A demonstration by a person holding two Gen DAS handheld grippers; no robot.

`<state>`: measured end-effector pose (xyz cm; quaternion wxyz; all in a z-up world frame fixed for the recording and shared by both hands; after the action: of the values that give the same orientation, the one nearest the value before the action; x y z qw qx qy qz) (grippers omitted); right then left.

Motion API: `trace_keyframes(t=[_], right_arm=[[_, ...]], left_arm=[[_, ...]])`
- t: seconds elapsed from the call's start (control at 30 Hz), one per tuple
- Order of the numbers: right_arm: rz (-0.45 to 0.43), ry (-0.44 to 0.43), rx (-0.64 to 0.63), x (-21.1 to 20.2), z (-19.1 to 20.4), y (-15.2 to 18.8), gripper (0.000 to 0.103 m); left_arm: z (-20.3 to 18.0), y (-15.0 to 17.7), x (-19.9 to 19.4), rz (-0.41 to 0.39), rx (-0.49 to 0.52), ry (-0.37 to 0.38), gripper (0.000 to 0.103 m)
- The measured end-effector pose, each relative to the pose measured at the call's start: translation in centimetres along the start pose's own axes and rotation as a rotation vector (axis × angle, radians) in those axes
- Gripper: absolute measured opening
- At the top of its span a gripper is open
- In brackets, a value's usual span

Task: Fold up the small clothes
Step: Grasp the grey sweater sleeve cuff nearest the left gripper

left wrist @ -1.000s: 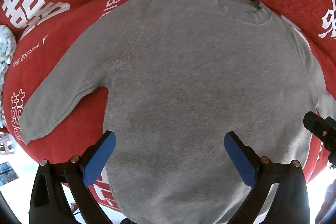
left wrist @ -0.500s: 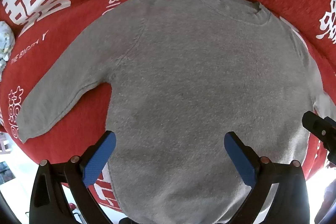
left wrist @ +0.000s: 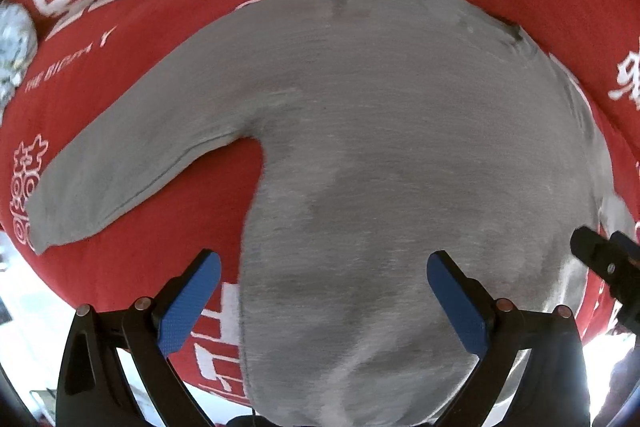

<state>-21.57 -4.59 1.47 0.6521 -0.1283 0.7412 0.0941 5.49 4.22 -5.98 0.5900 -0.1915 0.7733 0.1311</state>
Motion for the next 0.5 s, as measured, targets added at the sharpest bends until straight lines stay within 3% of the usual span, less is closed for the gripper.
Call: trace_keyframes(t=[0.13,0.3,0.5], right_arm=[[-0.013,0.004,-0.065,-0.5,2.7,0.5,0.103],[-0.017,-0.003,-0.149,-0.9,6.1,1.2,0.103],[0.007,-0.026,-0.232,-0.6,10.6,2.3,0.103]], left_arm=[[3.8,0.4,-0.7,-0.034,-0.07,0.015,0.103],[11.6,1.6,-1.7,-0.113,-0.221,0.027,0.103],[19.4,2.7,-0.4,-0.211,-0.418,0.169,0.103]])
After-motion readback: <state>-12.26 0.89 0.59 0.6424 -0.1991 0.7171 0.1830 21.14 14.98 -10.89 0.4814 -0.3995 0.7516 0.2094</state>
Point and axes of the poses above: each gripper's, at about its wrist camera, not at the fingertips, and x roughly the way its jaws point, z to its left, y to its underside, the point moved 5 cm from there along x, roughly the way its jaws point, and after that the axes turned 14 degrees about y, right-handed, at the moved point
